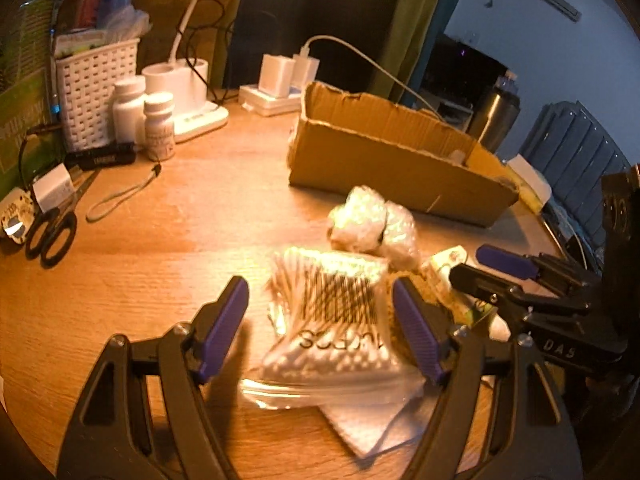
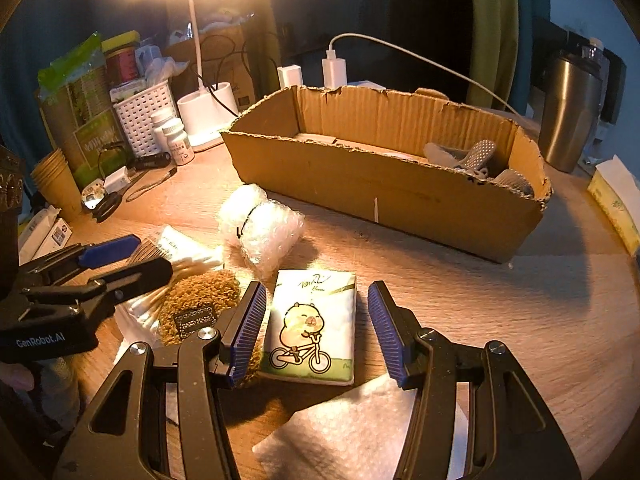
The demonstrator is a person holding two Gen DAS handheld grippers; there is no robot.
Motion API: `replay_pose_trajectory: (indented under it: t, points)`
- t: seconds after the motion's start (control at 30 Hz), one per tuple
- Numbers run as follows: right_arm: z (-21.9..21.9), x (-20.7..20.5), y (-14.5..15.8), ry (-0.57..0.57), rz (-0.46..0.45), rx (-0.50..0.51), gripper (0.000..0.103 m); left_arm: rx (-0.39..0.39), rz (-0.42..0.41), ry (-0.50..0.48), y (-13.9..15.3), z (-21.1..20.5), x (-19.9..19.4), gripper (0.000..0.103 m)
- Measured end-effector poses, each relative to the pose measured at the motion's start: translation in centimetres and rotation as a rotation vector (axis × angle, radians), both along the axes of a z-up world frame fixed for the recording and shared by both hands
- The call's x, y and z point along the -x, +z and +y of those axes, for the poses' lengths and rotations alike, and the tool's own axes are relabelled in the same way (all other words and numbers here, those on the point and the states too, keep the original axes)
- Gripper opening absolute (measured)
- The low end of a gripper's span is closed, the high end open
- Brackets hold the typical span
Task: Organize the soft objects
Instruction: 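Grasp the cotton swab pack with the left tool while the right tool grasps the cartoon tissue pack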
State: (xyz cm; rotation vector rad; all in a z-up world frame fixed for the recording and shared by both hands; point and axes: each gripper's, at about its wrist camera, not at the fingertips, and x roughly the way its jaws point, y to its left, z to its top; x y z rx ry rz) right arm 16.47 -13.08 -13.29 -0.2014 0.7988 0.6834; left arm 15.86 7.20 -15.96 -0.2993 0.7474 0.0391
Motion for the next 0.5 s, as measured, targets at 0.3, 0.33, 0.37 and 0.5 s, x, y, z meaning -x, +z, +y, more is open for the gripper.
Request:
replay_pose_trajectory:
  t: [0.3, 0.33, 0.37, 0.5]
  points:
    - [0.21, -0.51, -0.37, 0.006, 0.024, 0.005, 0.056, 0.009, 0.060, -0.002, -0.88, -0.07, -0.97, 0.075]
    - [0.22, -0.49, -0.36, 0.008, 0.023, 0.006, 0.056, 0.011, 0.061, -0.002, -0.90, -0.04, -0.99, 0.075]
    - [0.21, -0.45, -0.37, 0.011, 0.023, 0.007, 0.056, 0.010, 0.062, -0.004, -0.90, -0.10, -1.00, 0.075]
    - [0.47, -0.43, -0.69, 0.018, 0.039, 0.018, 0.055, -0.003, 0.057, -0.017, -0.76, -0.45, -1.03, 0.062]
